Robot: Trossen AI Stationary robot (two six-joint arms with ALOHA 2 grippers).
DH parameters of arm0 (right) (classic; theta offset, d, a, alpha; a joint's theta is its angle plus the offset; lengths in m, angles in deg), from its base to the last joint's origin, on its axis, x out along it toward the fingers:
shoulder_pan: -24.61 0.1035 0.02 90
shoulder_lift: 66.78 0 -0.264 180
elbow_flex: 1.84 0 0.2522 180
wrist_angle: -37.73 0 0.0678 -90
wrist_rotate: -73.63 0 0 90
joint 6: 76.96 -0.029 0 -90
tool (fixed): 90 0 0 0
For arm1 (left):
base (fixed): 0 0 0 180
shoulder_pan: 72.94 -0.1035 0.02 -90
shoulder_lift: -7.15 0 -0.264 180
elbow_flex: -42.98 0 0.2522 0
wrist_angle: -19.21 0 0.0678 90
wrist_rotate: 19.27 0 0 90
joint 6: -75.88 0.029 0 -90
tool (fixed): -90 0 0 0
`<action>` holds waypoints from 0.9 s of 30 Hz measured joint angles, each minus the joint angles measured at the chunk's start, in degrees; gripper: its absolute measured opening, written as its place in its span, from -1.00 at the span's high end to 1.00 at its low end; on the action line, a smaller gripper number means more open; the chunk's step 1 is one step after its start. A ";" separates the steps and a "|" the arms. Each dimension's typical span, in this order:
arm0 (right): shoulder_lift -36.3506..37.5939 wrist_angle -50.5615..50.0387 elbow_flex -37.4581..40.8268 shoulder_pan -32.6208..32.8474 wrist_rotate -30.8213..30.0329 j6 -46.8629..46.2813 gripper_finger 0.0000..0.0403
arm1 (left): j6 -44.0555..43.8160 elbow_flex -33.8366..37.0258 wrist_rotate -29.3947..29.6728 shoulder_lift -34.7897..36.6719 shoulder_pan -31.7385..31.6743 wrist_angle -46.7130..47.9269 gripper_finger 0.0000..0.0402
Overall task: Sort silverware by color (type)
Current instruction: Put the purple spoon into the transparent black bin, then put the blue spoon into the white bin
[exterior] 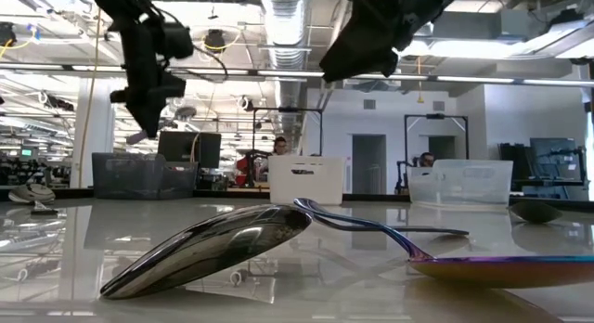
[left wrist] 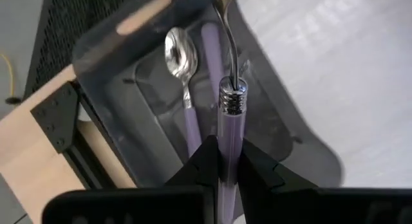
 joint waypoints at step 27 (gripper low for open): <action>-0.27 0.30 0.00 3.58 -6.16 -2.00 0.24 | 0.57 -2.98 9.25 -12.57 0.36 7.15 0.21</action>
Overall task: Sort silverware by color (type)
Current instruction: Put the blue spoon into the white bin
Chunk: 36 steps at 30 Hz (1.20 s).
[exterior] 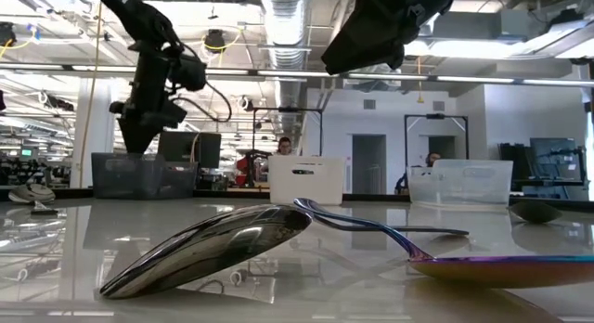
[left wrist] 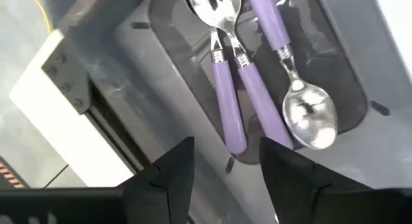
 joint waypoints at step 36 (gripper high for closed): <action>-10.87 8.62 -0.09 16.74 -7.10 -21.04 0.25 | -4.06 3.12 -6.63 8.97 59.19 -28.01 0.19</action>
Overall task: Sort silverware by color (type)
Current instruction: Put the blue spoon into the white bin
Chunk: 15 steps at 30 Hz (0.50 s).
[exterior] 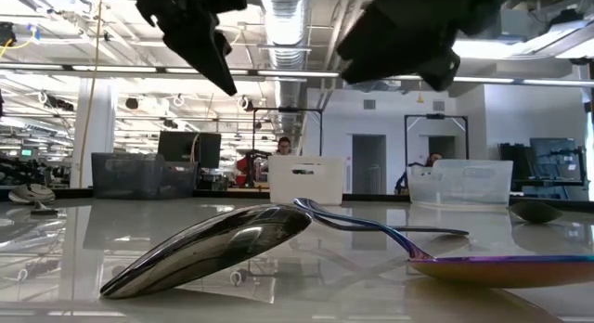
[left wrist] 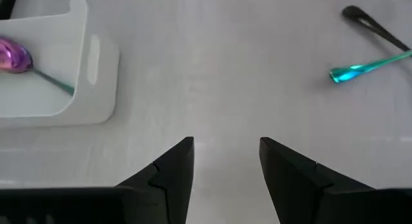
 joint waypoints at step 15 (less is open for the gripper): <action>0.82 -0.53 0.03 3.78 1.03 1.01 0.25 | 4.49 9.46 1.16 -0.52 8.26 -19.34 0.19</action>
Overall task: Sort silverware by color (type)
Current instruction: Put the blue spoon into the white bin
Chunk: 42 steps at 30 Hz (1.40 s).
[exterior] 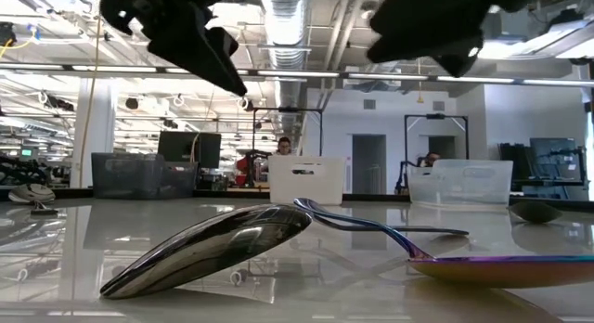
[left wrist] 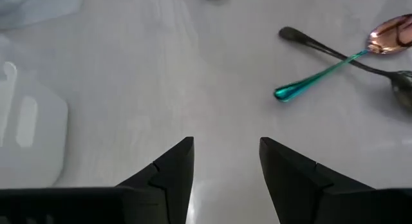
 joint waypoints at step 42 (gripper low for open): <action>3.06 -20.02 0.05 -0.75 12.07 -12.35 0.25 | 30.00 -20.05 -25.59 -33.31 2.07 -9.96 0.19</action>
